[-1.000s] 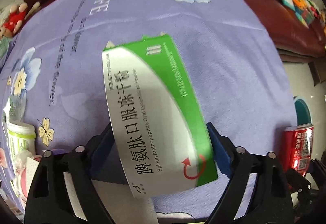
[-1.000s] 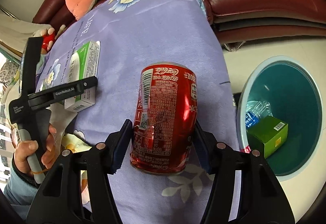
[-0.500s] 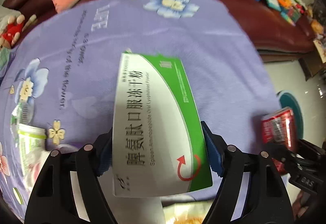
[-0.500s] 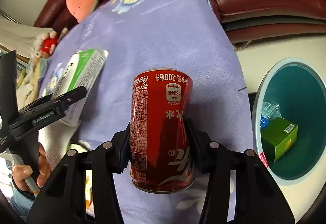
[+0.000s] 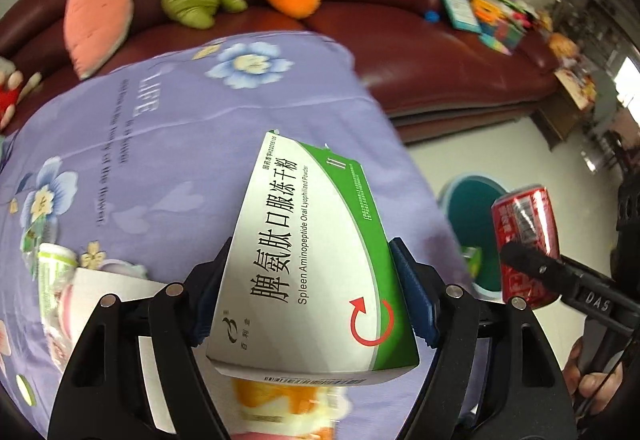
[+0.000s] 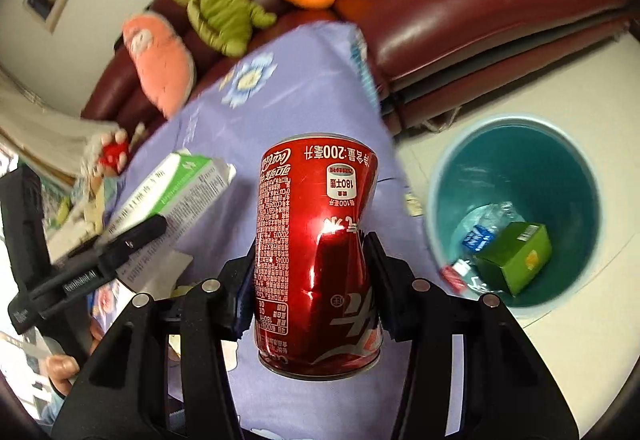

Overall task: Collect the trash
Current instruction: 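Carry medicine box over bin and open left tool while right carries can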

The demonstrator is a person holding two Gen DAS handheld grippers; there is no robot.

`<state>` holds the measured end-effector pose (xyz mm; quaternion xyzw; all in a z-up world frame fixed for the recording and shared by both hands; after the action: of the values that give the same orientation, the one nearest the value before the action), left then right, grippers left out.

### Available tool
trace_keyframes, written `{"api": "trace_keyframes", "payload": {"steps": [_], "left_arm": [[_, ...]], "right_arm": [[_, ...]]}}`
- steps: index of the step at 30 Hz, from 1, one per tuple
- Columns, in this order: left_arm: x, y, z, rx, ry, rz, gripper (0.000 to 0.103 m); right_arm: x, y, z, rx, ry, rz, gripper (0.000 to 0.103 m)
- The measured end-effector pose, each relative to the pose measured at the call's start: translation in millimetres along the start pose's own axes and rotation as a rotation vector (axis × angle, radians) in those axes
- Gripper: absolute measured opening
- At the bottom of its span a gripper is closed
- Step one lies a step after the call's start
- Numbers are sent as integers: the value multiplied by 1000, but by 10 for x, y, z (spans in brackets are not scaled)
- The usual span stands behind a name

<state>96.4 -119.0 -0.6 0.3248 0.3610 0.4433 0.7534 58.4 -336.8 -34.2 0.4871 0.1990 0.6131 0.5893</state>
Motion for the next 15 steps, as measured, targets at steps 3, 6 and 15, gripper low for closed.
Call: {"api": "trace_keyframes", "payload": {"steps": [3,6,15], "left_arm": [[-331,-46,13,3,-63,-32,75],[-692,-131,22,13,-119,-78,75],[-1525,-653,24,81,-250,-142,75]], "right_arm": [[-280,256,-27,-55,-59,-12,47],[-594,473,-77,-101,-119,-35,47],[-1325,733,-175,-153,-251,-86,47]]}}
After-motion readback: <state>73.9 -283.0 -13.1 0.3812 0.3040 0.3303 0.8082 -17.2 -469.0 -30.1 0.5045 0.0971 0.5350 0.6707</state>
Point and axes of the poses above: each gripper's, at about its wrist camera, not at the fingertips, and y roughly against the way its jaws point, x to its left, z to its top, the point moved 3 cm from there along -y, roughly the way its jaws point, and after that the axes turned 11 degrees about -z, right-handed, at the moved point
